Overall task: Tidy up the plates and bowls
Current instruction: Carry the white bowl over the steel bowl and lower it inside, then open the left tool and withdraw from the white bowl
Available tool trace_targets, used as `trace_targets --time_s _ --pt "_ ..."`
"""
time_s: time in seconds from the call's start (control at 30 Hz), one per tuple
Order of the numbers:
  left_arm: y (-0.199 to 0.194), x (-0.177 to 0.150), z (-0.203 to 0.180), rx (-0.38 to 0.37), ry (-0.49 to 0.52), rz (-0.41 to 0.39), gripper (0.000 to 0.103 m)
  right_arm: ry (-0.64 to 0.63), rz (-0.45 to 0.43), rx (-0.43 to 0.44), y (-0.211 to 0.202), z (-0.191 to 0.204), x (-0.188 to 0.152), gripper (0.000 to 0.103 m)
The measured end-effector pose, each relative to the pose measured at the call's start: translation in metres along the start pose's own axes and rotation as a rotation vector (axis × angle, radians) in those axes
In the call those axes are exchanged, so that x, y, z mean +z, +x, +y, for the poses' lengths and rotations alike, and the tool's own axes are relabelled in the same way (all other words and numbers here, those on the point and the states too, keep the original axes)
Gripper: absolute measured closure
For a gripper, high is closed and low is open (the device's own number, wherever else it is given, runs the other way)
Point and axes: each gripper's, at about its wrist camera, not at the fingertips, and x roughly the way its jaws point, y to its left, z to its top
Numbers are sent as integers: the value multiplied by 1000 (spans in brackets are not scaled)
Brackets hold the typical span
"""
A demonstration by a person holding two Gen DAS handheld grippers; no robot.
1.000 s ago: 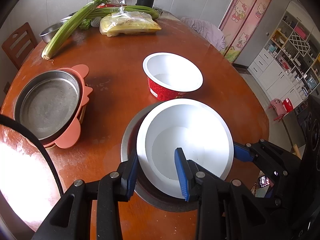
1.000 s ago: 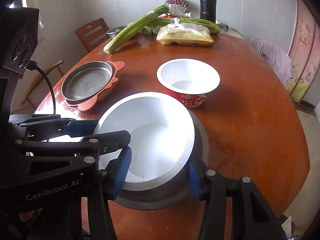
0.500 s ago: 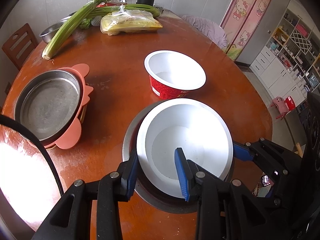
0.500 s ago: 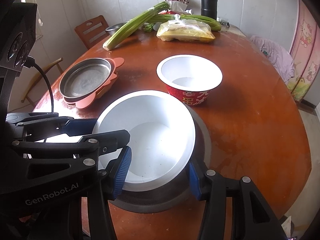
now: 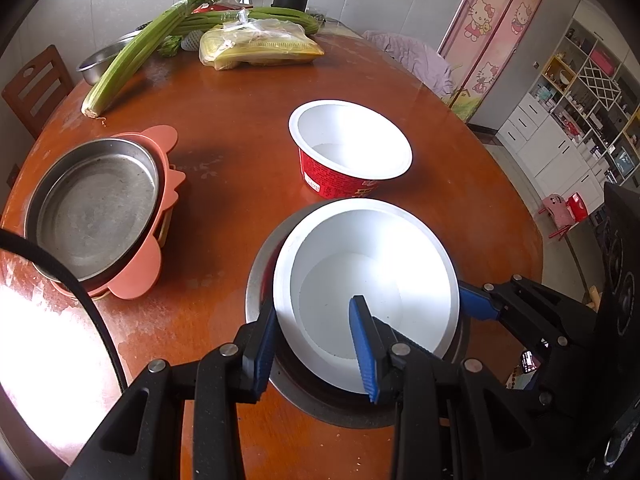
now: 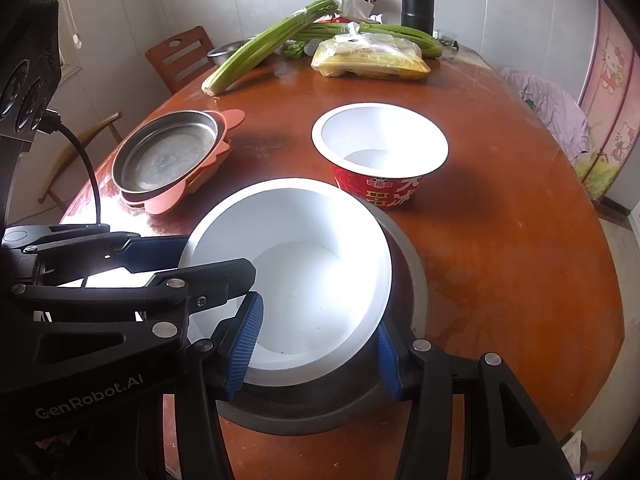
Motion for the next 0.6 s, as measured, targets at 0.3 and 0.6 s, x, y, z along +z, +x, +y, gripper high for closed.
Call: trace_targets --time_s 0.3,0.6 --pt "1 1 3 -12 -6 -1 67 -3 3 -11 2 0 0 49" --pt "-2 0 7 -11 -24 -7 67 -24 -23 -48 -6 1 -1 49"
